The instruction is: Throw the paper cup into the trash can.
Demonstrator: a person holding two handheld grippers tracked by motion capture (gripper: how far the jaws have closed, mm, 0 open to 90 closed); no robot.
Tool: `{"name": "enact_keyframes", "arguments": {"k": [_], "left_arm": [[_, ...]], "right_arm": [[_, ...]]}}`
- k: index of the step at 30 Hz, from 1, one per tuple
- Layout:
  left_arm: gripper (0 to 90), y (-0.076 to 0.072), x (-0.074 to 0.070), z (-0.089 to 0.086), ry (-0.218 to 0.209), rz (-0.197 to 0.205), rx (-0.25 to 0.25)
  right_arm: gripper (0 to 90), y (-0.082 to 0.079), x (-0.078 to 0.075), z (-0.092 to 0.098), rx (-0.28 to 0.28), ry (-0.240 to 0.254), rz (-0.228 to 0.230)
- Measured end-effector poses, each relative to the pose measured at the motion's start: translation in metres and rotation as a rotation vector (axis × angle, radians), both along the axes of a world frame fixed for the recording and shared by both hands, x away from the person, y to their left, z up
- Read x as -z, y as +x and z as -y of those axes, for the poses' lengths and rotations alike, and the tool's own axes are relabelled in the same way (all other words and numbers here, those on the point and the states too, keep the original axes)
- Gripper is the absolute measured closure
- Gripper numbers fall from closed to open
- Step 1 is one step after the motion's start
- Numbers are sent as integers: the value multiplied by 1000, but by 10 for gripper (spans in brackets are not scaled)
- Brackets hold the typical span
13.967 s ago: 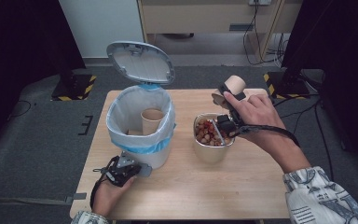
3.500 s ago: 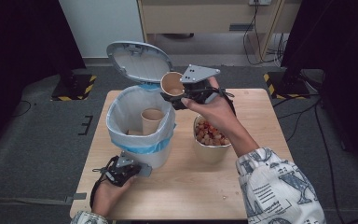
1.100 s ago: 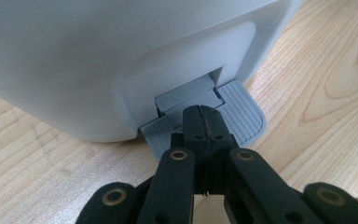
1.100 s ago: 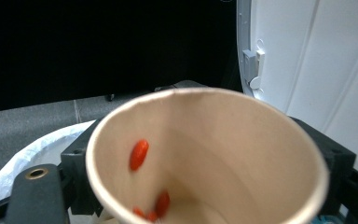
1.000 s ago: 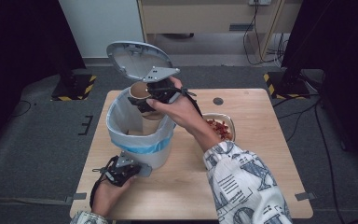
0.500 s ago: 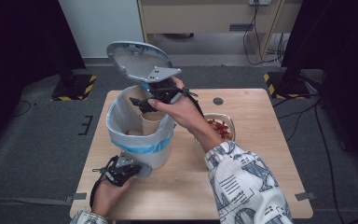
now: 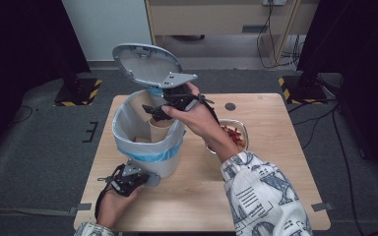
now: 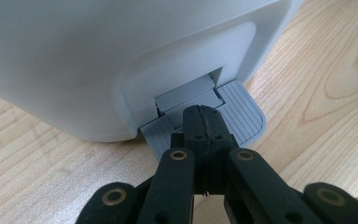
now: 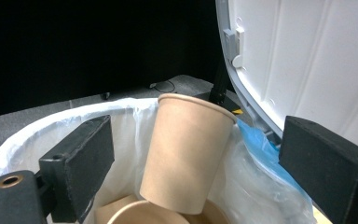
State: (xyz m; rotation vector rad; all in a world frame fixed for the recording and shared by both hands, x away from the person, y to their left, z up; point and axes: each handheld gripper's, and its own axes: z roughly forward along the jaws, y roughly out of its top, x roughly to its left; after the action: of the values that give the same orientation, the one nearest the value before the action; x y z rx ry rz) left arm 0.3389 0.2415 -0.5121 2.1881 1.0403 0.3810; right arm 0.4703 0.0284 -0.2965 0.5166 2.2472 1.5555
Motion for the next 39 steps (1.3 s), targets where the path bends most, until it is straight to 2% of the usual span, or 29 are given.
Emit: {"name": "enact_keyframes", "arguments": {"k": [39], "left_arm": [[897, 0, 0, 0, -4, 0, 0]], "right_arm": [[91, 6, 11, 58, 100, 23, -31]]}}
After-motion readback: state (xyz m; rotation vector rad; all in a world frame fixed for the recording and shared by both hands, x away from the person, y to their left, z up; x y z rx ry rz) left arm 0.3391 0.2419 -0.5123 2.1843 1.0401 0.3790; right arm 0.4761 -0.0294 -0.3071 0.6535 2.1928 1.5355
